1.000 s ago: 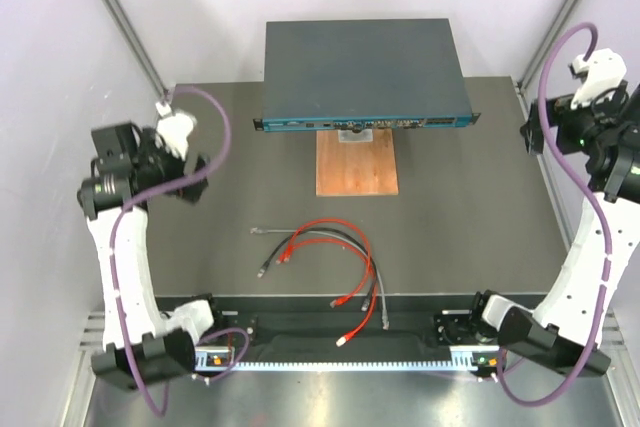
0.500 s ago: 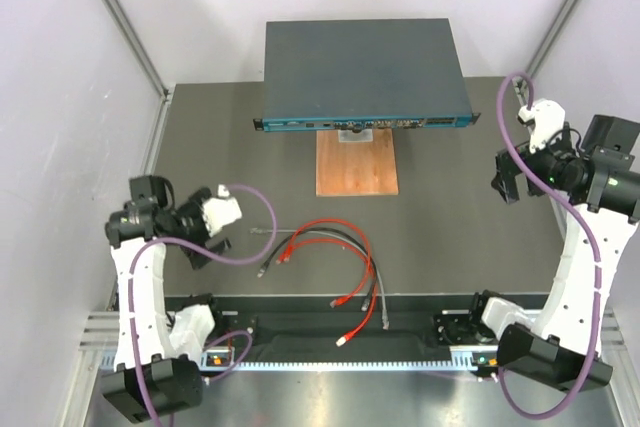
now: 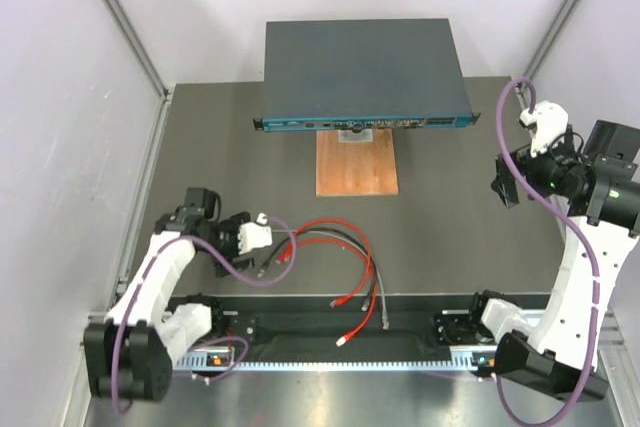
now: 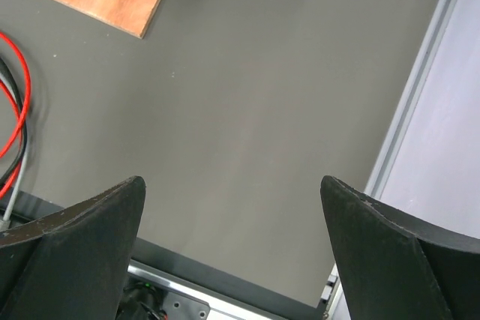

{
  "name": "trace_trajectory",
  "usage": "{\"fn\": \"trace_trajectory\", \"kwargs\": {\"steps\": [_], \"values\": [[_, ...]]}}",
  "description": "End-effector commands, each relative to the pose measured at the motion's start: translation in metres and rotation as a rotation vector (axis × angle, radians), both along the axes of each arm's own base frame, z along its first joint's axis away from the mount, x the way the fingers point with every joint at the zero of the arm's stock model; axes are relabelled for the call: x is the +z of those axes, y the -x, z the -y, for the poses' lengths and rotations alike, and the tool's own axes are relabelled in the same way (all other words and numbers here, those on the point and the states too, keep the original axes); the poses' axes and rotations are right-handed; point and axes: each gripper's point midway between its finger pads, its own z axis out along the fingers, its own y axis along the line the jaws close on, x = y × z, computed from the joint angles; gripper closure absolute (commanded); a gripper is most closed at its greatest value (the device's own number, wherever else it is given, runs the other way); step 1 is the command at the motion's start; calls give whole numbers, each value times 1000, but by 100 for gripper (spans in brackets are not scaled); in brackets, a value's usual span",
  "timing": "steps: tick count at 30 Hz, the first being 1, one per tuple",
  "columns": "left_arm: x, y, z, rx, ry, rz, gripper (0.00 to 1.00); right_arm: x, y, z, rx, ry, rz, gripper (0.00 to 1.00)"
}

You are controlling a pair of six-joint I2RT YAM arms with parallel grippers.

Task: Insert the plug into the switch port

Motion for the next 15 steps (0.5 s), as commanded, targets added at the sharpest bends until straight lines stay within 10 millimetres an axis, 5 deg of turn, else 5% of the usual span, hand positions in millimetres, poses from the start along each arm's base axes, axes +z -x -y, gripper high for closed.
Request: {"fn": "trace_trajectory", "kwargs": {"steps": [1,4,15], "values": [[10,-48,13,72,53,69,18,8,1,-4,0,-21,-10,0],[9,-69,19,112,83,94,21,5,0,-4,-3,-30,-26,0],[-28,-83,38,7,23,191,30,3,-2,-5,-12,-44,-11,0]]}}
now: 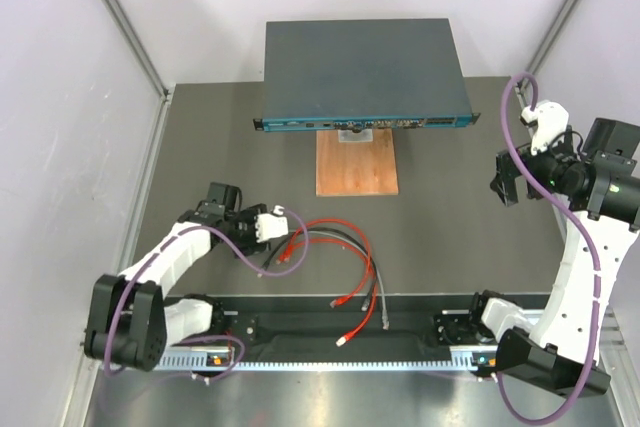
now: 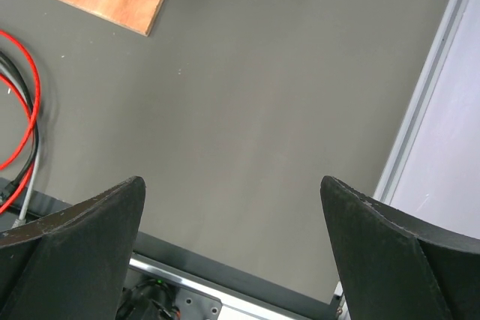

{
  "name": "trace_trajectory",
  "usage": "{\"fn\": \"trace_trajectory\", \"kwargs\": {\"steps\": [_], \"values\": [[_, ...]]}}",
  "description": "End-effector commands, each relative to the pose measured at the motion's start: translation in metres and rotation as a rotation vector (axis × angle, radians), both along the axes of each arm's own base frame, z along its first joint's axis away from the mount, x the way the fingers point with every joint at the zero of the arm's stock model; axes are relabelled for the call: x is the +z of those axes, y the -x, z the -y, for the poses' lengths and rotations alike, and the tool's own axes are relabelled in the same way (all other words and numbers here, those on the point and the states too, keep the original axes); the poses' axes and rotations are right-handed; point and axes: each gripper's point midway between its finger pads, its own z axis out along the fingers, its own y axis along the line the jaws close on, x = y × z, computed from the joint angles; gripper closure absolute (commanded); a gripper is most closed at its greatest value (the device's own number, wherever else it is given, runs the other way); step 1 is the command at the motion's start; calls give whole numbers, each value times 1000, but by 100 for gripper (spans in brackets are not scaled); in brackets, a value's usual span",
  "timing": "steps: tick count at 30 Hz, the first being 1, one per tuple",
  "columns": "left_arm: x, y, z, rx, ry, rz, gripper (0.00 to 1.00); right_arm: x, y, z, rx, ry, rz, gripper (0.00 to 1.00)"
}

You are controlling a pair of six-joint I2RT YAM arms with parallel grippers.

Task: Insert the plug into the switch port

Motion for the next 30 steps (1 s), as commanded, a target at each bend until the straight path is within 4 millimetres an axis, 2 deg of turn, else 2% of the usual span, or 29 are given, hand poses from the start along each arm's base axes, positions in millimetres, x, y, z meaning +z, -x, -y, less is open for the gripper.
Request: {"fn": "trace_trajectory", "kwargs": {"steps": [1,3,5,7,9,10,12,14,20,21,22,23,24,25,27,28,30], "values": [[-5,-21,7,13,-9,71,34,8,-1,-5,8,-10,32,0],[-6,-27,8,18,-11,89,39,8,-1,-5,7,-14,34,0],[-5,-29,10,20,-15,100,49,8,-2,-6,9,-20,33,0],[2,-31,13,12,-8,128,54,9,-2,-7,9,-24,39,0],[10,-29,17,-13,1,156,64,9,-5,-8,9,-32,48,0],[19,-28,19,-23,13,184,69,10,-5,-9,5,-42,52,0],[30,-25,24,-40,33,205,91,11,-7,-12,12,-63,58,0],[45,-22,30,-37,58,235,100,15,-10,-13,8,-82,71,0],[115,-35,38,68,151,317,100,25,-10,-23,41,-118,114,0],[117,-36,36,86,143,315,100,26,-10,-25,47,-127,118,0],[114,-34,35,83,131,288,98,26,-9,-26,49,-132,119,0],[110,-31,35,52,105,265,89,25,-10,-26,47,-137,117,0],[95,-16,31,32,71,183,74,24,-10,-27,46,-140,114,0],[86,-13,30,27,55,138,56,23,-10,-27,45,-146,106,0],[78,-4,33,27,66,69,47,21,-7,-27,47,-145,87,0],[78,2,43,-8,110,27,38,22,-7,-27,49,-142,88,0],[85,7,57,-34,168,-8,31,21,-4,-27,44,-133,86,0]]}}
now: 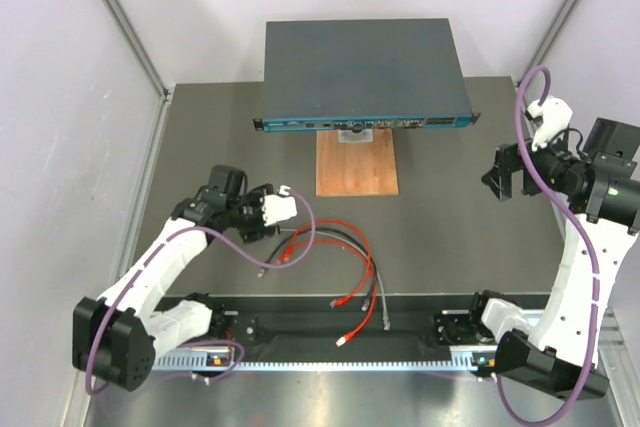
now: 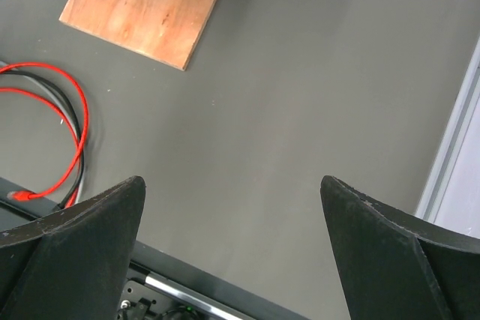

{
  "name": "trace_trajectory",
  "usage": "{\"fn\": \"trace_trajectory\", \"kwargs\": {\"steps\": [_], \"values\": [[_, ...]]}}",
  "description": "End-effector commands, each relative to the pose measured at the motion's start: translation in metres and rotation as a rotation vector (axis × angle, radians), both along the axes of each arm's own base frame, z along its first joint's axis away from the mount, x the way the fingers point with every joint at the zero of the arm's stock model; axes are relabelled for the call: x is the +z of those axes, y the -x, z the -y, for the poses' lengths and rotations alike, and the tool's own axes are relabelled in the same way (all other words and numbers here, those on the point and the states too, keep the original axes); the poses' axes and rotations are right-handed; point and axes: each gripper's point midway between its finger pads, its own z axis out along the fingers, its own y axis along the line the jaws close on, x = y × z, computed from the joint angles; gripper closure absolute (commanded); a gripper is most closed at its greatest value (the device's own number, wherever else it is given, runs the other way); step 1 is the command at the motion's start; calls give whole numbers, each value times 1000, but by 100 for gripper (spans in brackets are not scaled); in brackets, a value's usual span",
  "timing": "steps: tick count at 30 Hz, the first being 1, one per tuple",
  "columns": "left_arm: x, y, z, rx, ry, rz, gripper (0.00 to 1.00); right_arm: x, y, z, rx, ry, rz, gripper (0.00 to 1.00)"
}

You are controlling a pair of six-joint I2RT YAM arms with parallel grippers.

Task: Insert the plug into the switch port

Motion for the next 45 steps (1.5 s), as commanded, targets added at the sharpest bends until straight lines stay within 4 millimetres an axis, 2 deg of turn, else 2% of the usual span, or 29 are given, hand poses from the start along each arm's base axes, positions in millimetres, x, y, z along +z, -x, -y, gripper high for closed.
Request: {"fn": "trace_trajectory", "kwargs": {"steps": [1,3,6,9,10,11,13,14,15,16,17,18,19,20,21,23,24,29,35,45], "values": [[3,25,24,-64,91,-137,30,9,3,-6,22,4,39,0],[-4,33,37,-47,94,-192,31,8,4,-6,15,5,36,0],[-14,32,52,8,115,-252,34,6,5,-5,-3,-2,28,0],[-6,22,78,20,177,-239,36,4,6,-5,-11,-7,22,0],[-9,20,86,15,177,-249,36,2,7,-5,-11,-8,18,0],[0,10,99,11,212,-219,37,2,8,-5,-15,-6,18,0],[-2,13,124,-35,220,-227,40,1,9,-5,-17,-7,12,0],[7,8,138,-68,244,-193,40,0,10,-5,-16,-7,9,0],[8,19,155,-141,248,-199,39,-1,10,-5,-18,-6,6,0],[-2,24,165,-212,218,-198,38,-1,10,-5,-19,-5,7,0],[2,26,176,-261,217,-181,37,-2,11,-4,-22,-5,3,0],[-6,33,190,-318,202,-186,37,-3,11,-3,-26,-4,0,0],[-2,34,200,-381,208,-163,36,-4,11,-3,-30,-4,-5,0],[-4,38,209,-421,206,-161,36,-5,11,-3,-31,-4,-8,0],[-14,38,215,-446,189,-176,36,-6,12,-3,-34,-5,-12,0],[-15,36,227,-506,181,-145,36,-7,12,-2,-46,-10,-15,0],[-21,36,233,-528,172,-145,36,-8,12,-2,-57,-15,-19,0],[-33,26,248,-610,146,-67,38,-5,13,-2,-66,-8,11,0],[-42,14,261,-624,152,-18,45,-14,13,2,-57,14,-20,0],[-70,7,265,-629,109,-40,50,-22,10,7,-43,45,-40,0]]}}
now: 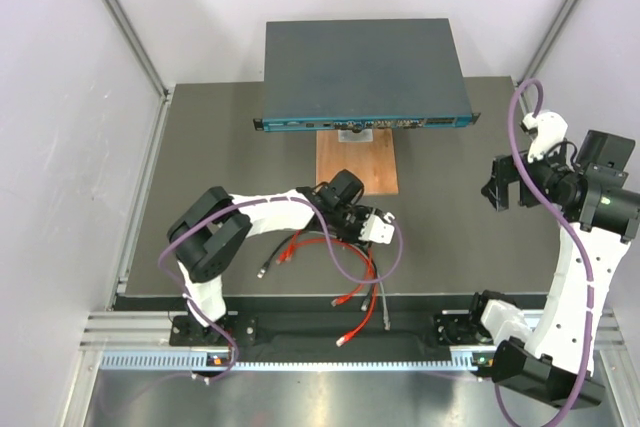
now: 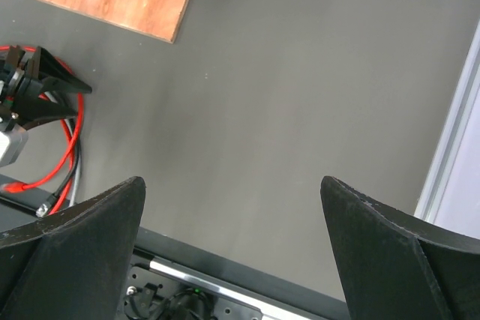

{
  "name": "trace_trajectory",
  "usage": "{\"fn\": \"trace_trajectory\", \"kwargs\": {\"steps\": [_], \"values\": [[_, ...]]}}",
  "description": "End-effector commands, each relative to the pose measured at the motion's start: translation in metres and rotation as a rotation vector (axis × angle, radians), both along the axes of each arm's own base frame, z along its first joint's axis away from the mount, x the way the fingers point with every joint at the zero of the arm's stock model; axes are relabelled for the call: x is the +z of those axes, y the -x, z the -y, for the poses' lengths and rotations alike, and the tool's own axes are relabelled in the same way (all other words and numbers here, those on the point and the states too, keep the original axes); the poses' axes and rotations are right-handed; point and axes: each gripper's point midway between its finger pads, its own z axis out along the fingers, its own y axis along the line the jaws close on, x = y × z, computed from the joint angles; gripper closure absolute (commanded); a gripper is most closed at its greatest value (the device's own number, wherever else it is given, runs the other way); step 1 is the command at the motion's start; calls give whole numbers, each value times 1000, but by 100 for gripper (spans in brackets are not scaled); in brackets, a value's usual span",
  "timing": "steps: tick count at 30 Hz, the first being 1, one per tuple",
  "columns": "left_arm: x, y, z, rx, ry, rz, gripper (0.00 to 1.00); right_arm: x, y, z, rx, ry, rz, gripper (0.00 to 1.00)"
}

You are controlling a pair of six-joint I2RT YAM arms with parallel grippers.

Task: Insert the plug into the switch port

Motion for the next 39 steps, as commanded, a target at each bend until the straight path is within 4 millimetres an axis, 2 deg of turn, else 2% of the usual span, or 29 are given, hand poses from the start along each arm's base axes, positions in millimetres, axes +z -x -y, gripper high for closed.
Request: {"fn": "trace_trajectory", "kwargs": {"steps": [1,8,11,12,15,16,19,20,21,27,34,38,39], "values": [[8,-9,17,-43,47,55,51,3,-5,1,29,30,27,0],[-8,-3,10,-111,0,68,54,-1,-6,0,53,31,8,0],[-9,4,10,-132,-15,42,63,-3,-7,-1,69,23,0,0],[-7,6,12,-141,-10,25,71,-2,-7,-4,78,15,4,0],[14,6,18,-123,2,-11,83,2,-8,-8,92,-1,25,0],[26,3,22,-102,15,-16,89,3,-8,-9,93,-2,38,1],[55,4,22,-68,28,-37,100,9,-11,-12,84,-21,88,2],[62,5,21,-54,35,-46,100,11,-11,-14,78,-31,106,2],[79,7,19,-47,57,-41,100,13,-14,-16,88,-36,136,2],[141,21,10,51,141,-133,100,32,-6,-35,173,-53,262,2],[208,44,1,135,262,-381,100,69,20,-69,382,12,525,9],[239,52,-3,178,334,-512,100,78,34,-87,539,39,595,14],[249,52,0,175,369,-520,100,77,43,-94,577,25,585,16]]}}
